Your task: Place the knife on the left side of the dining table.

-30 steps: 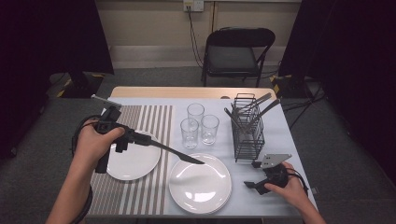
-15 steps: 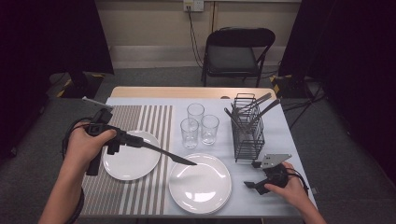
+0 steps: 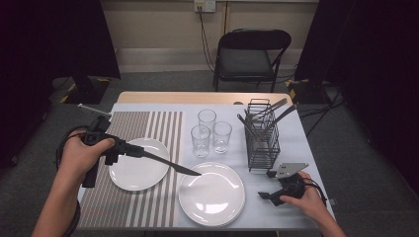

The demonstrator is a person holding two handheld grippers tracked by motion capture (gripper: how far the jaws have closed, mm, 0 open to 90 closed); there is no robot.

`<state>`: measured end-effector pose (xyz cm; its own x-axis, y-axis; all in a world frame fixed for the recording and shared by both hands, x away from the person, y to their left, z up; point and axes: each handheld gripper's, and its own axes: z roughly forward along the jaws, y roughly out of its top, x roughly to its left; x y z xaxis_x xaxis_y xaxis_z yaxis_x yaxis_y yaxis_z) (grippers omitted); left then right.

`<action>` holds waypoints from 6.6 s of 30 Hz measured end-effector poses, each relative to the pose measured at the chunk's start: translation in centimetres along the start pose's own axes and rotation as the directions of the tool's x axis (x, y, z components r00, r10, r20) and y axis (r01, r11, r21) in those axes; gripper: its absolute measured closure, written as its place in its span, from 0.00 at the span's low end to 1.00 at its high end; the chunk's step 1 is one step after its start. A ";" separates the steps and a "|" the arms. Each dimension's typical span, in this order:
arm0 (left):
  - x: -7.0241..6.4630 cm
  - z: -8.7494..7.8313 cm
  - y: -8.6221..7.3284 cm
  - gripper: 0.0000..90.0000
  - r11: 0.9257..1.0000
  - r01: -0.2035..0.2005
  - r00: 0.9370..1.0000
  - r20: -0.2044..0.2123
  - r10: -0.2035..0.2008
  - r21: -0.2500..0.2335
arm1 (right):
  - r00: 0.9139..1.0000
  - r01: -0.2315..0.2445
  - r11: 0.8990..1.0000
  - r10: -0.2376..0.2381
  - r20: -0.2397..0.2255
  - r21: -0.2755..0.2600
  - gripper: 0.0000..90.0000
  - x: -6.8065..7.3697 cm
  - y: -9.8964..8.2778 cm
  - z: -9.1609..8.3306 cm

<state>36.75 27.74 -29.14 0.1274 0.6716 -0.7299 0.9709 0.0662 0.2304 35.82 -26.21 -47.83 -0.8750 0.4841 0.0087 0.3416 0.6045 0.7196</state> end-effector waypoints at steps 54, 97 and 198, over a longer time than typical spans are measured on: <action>4.8 -4.4 -2.5 0.93 0.997 0.064 0.997 -0.038 -0.065 -0.041 | 1.000 0.000 1.000 0.000 0.000 0.002 0.18 0.0 0.0 0.0; 7.7 -4.5 -4.9 0.93 0.994 0.102 0.994 -0.024 -0.103 -0.038 | 1.000 -0.003 1.000 0.003 -0.001 0.002 0.18 0.0 0.0 0.0; 10.9 -4.9 -8.0 0.93 0.989 0.143 0.989 0.036 -0.144 0.030 | 0.989 0.100 0.995 -0.097 -0.111 0.025 0.19 2.3 7.8 -0.2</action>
<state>29.37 38.15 -35.78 -0.0068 0.6277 -0.7784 0.9847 0.1396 0.1040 36.47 -20.47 -42.05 -0.9367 0.3498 0.0165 0.2608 0.6655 0.6993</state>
